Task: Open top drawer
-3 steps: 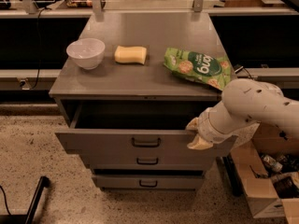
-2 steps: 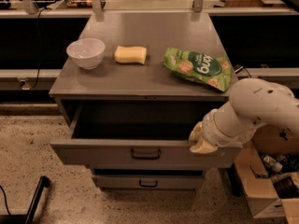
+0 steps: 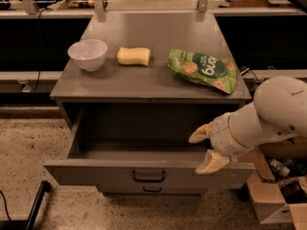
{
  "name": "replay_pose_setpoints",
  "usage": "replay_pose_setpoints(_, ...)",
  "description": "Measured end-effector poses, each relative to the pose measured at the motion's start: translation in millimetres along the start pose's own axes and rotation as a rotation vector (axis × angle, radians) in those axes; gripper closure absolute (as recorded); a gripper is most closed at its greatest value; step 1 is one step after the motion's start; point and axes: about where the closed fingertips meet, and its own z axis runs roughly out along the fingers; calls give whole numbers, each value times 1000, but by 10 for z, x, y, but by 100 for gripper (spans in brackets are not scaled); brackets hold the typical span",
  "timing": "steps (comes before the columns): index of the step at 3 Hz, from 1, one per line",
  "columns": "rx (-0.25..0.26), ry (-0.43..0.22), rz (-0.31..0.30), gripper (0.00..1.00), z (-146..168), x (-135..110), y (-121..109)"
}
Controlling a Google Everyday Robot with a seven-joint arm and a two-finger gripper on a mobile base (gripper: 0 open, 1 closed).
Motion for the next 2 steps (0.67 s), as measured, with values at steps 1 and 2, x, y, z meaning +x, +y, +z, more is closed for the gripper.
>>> replay_pose_setpoints(1, 47, -19, -43, 14, -144, -126, -25)
replay_pose_setpoints(2, 48, -18, -47, 0, -154, -135, -24)
